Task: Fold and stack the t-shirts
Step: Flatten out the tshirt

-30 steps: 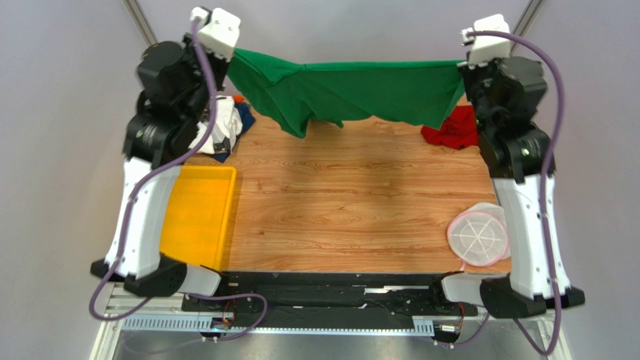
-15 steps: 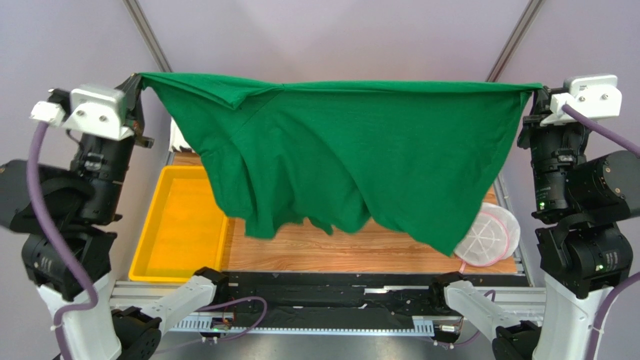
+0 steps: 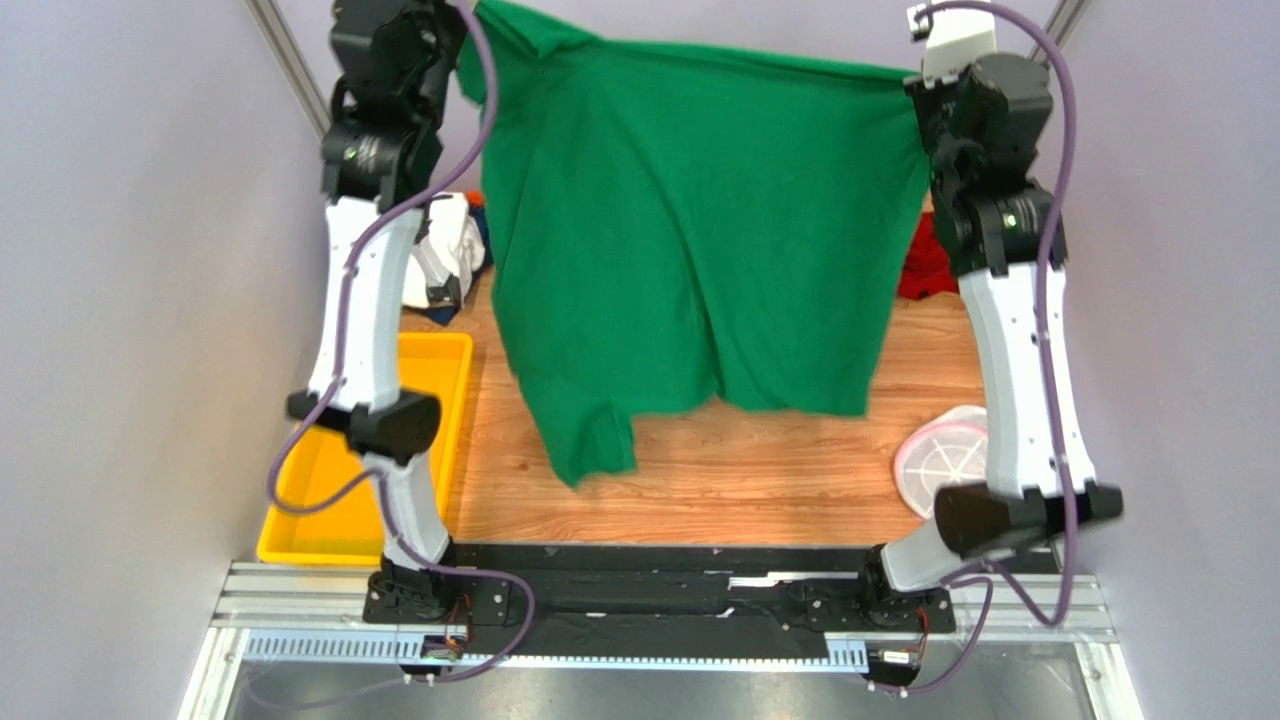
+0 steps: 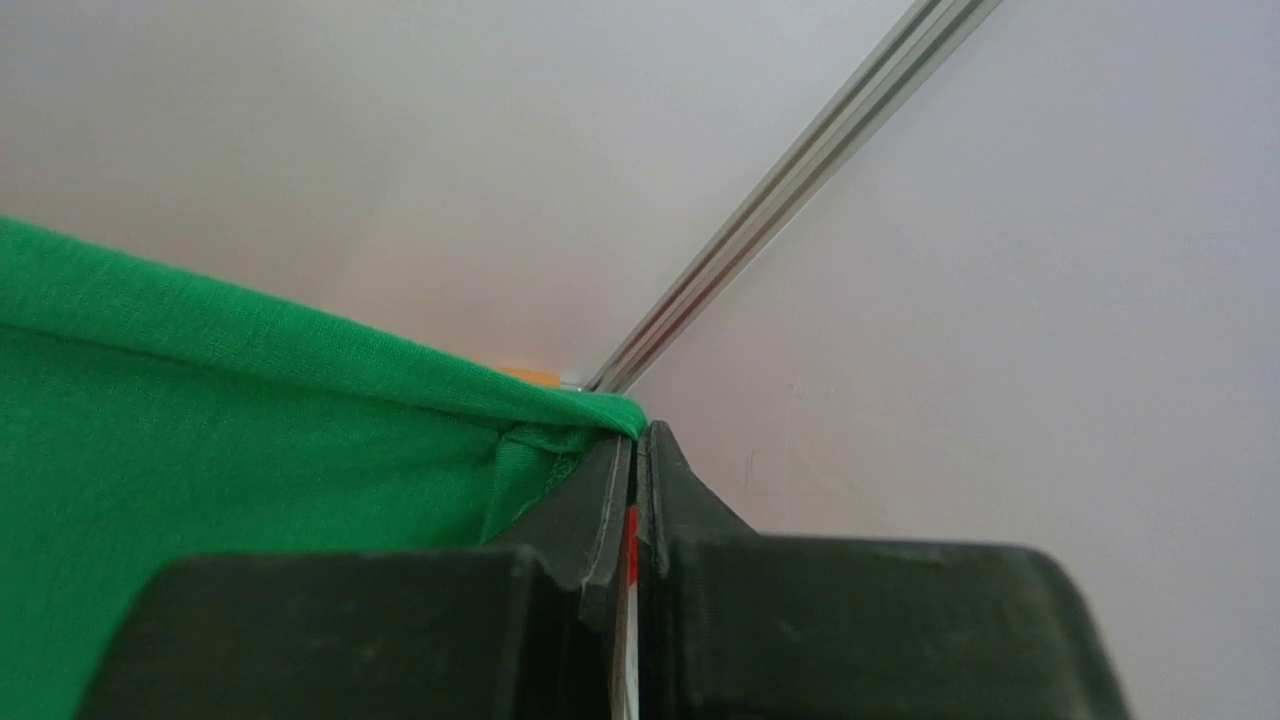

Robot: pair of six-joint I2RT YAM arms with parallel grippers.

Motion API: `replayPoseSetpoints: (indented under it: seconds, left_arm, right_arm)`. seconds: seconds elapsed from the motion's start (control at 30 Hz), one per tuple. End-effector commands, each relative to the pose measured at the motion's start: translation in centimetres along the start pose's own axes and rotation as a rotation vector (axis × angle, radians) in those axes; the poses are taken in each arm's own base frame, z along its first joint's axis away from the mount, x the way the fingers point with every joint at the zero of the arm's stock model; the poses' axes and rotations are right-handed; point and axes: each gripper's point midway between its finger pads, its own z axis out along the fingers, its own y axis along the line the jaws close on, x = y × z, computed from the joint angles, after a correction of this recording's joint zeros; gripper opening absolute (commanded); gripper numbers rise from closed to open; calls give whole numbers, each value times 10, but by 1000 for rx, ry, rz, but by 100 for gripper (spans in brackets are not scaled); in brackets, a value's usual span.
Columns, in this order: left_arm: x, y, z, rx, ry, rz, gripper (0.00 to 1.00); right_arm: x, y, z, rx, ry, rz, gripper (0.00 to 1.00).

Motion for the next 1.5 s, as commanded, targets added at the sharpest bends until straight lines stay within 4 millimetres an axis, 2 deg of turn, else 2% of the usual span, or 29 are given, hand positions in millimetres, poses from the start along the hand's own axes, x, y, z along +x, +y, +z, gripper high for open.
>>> replayPoseSetpoints:
  seconds: [0.0, 0.07, 0.1, 0.13, 0.2, 0.23, 0.27, 0.3, 0.33, 0.4, 0.43, 0.47, 0.5, 0.53, 0.57, 0.6, 0.63, 0.67, 0.73, 0.8, 0.87, 0.93, 0.97, 1.07, 1.1, 1.3, 1.37, 1.4, 1.47]
  left_arm:
    - [-7, 41, 15, -176, -42, 14, 0]
    - [-18, 55, 0, -191, -83, -35, 0]
    - [-1, 44, 10, -179, -70, -42, 0]
    - [-14, 57, -8, -194, -94, -50, 0]
    - [-10, 56, -14, -174, -67, -54, 0]
    - [-14, 61, -23, -178, -73, -56, 0]
    - [-14, 61, -26, -176, -75, -53, 0]
    - [-1, 51, -22, -151, -57, -37, 0]
    - [-9, 59, -38, -162, -80, -40, 0]
    - [3, 49, -46, -125, -60, -29, 0]
    - [9, 44, -48, -107, -49, -24, 0]
    - [34, 23, -45, -51, -2, -17, 0]
    - [32, 24, -58, -42, -17, -22, 0]
    - [40, 15, -62, -10, -12, -23, 0]
    - [70, -15, -61, 77, 29, -13, 0]
    - [72, -20, -73, 110, 20, -16, 0]
    - [83, -33, -78, 156, 35, -13, 0]
    - [114, -63, -83, 240, 85, -2, 0]
    - [135, -76, -91, 268, 127, 15, 0]
    - [159, -84, -93, 275, 189, 27, 0]
    - [162, -85, -94, 275, 193, 31, 0]
    - [158, -83, -93, 268, 179, 31, 0]
    - [150, -79, -91, 263, 167, 29, 0]
    - [142, -80, -84, 291, 178, 22, 0]
    - [147, -87, -80, 313, 194, 24, 0]
    - [151, -100, -70, 383, 227, 45, 0]
    - [148, -94, -61, 356, 231, 60, 0]
    - [147, -91, -56, 339, 230, 65, 0]
    - [135, -78, -36, 284, 210, 58, 0]
  right_arm:
    - [-47, -56, 9, 154, -110, 38, 0]
    - [-55, -61, 9, 165, -131, 46, 0]
    - [-57, -61, 9, 161, -138, 49, 0]
    - [-58, -61, 7, 160, -144, 52, 0]
    - [-55, -59, 7, 152, -142, 56, 0]
    - [-59, -62, -1, 153, -157, 60, 0]
    - [-58, -60, -3, 142, -157, 61, 0]
    - [-44, -51, 1, 121, -126, 50, 0]
    - [-43, -53, -9, 122, -131, 51, 0]
    - [-32, -48, -14, 109, -124, 42, 0]
    - [-10, -38, -17, 88, -86, 25, 0]
    - [-1, -35, -21, 79, -73, 18, 0]
    - [36, -14, -15, 36, 3, -10, 0]
    - [47, -7, -19, 17, 21, -17, 0]
    - [54, -6, -33, 4, 19, -19, 0]
    - [68, 0, -36, -11, 42, -23, 0]
    - [100, 19, -38, -58, 107, -47, 0]
    - [104, 19, -49, -65, 103, -47, 0]
    - [128, 28, -56, -94, 158, -73, 0]
    - [131, 27, -59, -97, 175, -91, 0]
    - [120, 21, -61, -85, 152, -86, 0]
    - [112, 17, -59, -81, 139, -86, 0]
    - [99, 11, -59, -71, 110, -77, 0]
    - [91, 13, -52, -84, 108, -70, 0]
    - [84, 10, -51, -84, 98, -67, 0]
    - [93, 24, -37, -133, 129, -92, 0]
    - [95, 27, -28, -134, 143, -115, 0]
    - [86, 22, -24, -120, 126, -115, 0]
    - [86, 24, -6, -116, 139, -121, 0]
